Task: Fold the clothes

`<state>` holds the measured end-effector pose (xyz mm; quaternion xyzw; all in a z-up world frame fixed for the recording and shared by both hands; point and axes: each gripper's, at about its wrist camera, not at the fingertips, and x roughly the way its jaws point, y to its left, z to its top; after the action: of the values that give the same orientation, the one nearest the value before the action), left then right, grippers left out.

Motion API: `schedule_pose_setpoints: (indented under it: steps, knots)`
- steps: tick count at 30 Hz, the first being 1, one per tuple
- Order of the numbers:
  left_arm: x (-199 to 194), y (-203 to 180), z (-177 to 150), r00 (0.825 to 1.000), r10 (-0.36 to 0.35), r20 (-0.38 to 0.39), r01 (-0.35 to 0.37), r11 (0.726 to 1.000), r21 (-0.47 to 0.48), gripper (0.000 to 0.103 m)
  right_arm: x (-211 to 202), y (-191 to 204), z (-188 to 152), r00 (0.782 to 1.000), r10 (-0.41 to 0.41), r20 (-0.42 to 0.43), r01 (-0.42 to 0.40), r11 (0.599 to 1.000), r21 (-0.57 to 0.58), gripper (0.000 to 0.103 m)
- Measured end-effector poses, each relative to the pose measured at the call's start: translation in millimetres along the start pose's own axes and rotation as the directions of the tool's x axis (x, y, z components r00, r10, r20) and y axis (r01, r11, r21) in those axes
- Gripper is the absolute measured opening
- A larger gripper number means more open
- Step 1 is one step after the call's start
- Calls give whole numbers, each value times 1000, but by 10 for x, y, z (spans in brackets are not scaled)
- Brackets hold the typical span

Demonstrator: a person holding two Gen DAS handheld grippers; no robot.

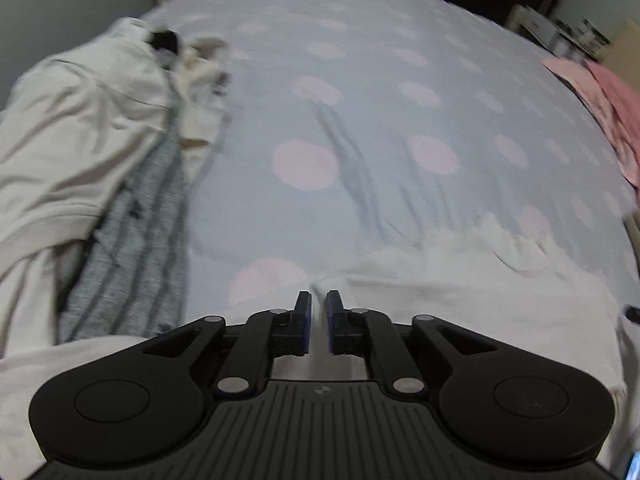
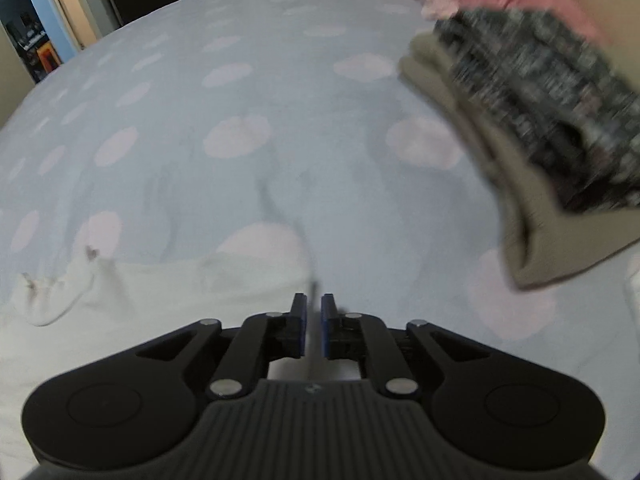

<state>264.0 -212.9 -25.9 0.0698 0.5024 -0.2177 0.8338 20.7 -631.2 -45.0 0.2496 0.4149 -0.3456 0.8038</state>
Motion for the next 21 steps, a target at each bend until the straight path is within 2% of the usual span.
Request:
schedule_pose_setpoints:
  steps: [1,2,3,6,9,11,13,15,16,18,21]
  knots:
    - [-21,60,16,1000,11,14,-10,1000,-25,20,-42,-11,11,1000,-1,12,1,1000,-5,29]
    - [-43,111,26,1000,17,23,-16,999,-46,30,-94,-36,17,1000,17,20,-17,1000,-2,29]
    - [-65,162,36,999,23,33,-21,998,-67,36,-146,-40,21,999,29,20,-29,1000,-7,29]
    - [-70,218,11,1000,6,16,-4,997,-83,41,-314,-33,14,997,73,14,-72,997,-32,31]
    - [26,156,-138,999,-16,-40,14,999,-44,44,-465,-31,-52,993,118,-15,-119,989,-90,33]
    - [129,115,-249,997,1,-79,-2,1000,-9,45,-511,-46,-109,988,147,-56,-153,980,-126,35]
    - [251,111,-348,993,14,-115,-13,1000,2,41,-546,-52,-246,980,169,-109,-185,969,-166,35]
    - [335,128,-405,989,-5,-146,2,1000,-21,26,-593,-60,-397,972,181,-153,-212,952,-222,36]
    - [377,138,-427,987,-15,-161,10,999,-36,23,-621,-67,-479,970,179,-165,-218,941,-258,36]
    - [416,146,-446,987,-12,-163,3,998,-58,16,-663,-82,-615,968,177,-178,-227,922,-314,36]
    - [427,140,-442,988,-9,-155,-2,998,-70,10,-692,-86,-771,965,183,-187,-243,892,-380,38]
